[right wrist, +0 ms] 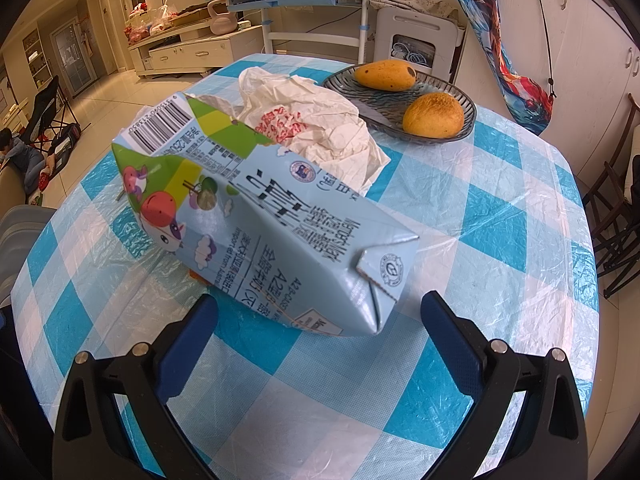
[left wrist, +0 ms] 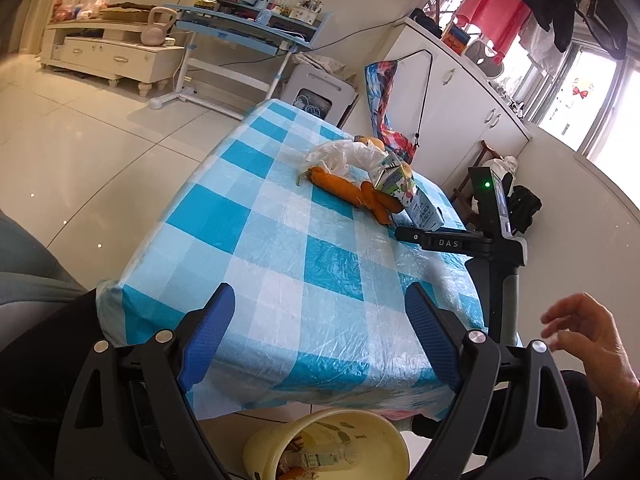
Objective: Collect trash
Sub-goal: 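Grasp the printed milk carton with the right gripper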
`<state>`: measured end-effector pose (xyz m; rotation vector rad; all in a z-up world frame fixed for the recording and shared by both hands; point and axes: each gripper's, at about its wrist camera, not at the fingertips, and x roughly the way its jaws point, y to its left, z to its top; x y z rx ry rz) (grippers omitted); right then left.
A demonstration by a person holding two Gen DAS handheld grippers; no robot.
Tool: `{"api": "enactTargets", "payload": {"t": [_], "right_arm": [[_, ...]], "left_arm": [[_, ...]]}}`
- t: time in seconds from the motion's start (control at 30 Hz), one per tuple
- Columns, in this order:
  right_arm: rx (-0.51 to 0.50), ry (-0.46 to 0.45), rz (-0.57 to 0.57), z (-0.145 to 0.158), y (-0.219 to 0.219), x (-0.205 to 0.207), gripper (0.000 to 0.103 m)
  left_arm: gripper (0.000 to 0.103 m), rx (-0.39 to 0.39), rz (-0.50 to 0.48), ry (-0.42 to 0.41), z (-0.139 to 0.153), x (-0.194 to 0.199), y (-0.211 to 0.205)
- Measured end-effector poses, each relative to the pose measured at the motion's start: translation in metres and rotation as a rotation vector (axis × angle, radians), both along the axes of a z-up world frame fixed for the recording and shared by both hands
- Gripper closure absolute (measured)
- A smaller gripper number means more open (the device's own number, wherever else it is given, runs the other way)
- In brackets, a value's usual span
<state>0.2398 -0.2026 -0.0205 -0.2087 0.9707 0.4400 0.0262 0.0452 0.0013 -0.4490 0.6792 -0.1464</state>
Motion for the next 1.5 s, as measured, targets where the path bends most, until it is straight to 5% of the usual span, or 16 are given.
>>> {"api": "enactTargets", "payload": {"t": [0.67,0.8,0.9,1.23,1.4,1.47,1.5], "right_arm": [[-0.02,0.05,-0.005,0.004,-0.003,-0.004,0.007],[0.081,-0.087,-0.004,0.041,-0.021,-0.032,0.007],[0.018,-0.204,0.045,0.061,-0.016,-0.034,0.007],[-0.179,-0.209,0.295,0.032,0.039,0.011,0.007],[-0.067,-0.139,0.338,0.029,0.036,0.025,0.007],[-0.029,-0.084,0.361,0.026,0.035,0.03,0.007],[0.001,-0.054,0.379,0.025,0.033,0.031,0.007]], "left_arm": [[0.02,0.143,0.03,0.023,0.028,0.089,-0.013],[0.02,0.178,0.04,0.024,0.031,0.122,-0.014],[0.02,0.199,0.036,0.037,0.028,0.149,-0.018],[0.02,0.26,0.023,0.035,0.025,0.221,-0.041],[0.02,0.282,-0.019,0.069,0.013,0.253,-0.052],[0.027,0.273,-0.07,0.084,0.006,0.259,-0.059],[0.042,0.268,-0.112,0.104,0.002,0.261,-0.063]]}}
